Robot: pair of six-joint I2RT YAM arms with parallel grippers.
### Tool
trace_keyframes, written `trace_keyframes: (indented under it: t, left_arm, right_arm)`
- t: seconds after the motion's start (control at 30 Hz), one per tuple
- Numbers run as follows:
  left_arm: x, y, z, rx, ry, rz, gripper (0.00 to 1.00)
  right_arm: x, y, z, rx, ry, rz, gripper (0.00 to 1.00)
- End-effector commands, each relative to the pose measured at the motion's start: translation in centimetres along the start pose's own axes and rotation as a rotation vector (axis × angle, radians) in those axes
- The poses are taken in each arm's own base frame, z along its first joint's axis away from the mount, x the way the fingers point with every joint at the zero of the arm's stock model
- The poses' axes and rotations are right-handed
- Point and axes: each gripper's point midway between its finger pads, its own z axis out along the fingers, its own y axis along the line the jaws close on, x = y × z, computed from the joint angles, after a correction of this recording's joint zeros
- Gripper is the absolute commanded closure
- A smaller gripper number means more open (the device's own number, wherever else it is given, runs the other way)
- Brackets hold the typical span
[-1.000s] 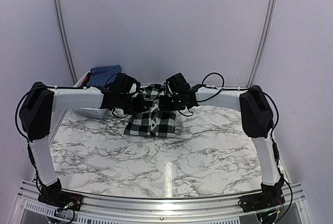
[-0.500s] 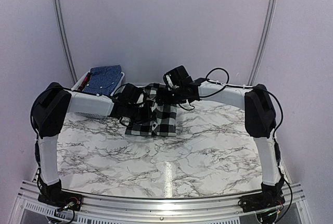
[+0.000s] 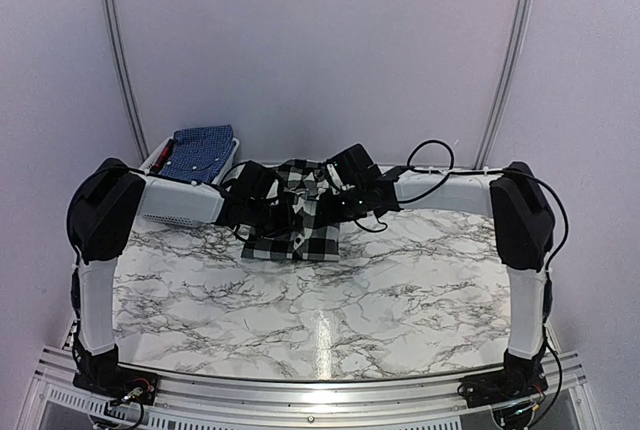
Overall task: Fold and stack the long sleeve shirts
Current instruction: Fold the rectangle-folded shirt at the center of the board.
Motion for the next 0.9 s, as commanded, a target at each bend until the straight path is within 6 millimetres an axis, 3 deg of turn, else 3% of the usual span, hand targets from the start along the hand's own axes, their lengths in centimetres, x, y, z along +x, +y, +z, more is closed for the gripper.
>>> trace_keyframes:
  t: [0.0, 0.3, 0.53, 0.73, 0.87]
  left_arm:
    - [-1.7, -1.4, -2.8, 0.031, -0.062, 0.009, 0.78]
    - [1.0, 0.8, -3.0, 0.000, -0.036, -0.016, 0.78]
    - [1.9, 1.4, -3.0, -0.005, -0.026, -0.022, 0.79]
    - [2.5, 1.8, -3.1, -0.006, -0.016, -0.025, 0.79]
    - [2.5, 1.7, -3.4, -0.003, -0.019, -0.021, 0.79]
  right_arm:
    - [-0.6, 0.6, -0.5, -0.028, -0.042, 0.015, 0.62]
    - [-1.8, 1.4, 4.1, -0.085, -0.020, 0.062, 0.60]
    - [-2.1, -0.8, 8.0, -0.054, 0.000, 0.106, 0.56]
    - [-1.8, -0.7, 10.8, -0.114, 0.020, 0.096, 0.38]
    - [-2.6, 0.6, 10.3, -0.157, 0.014, 0.089, 0.24]
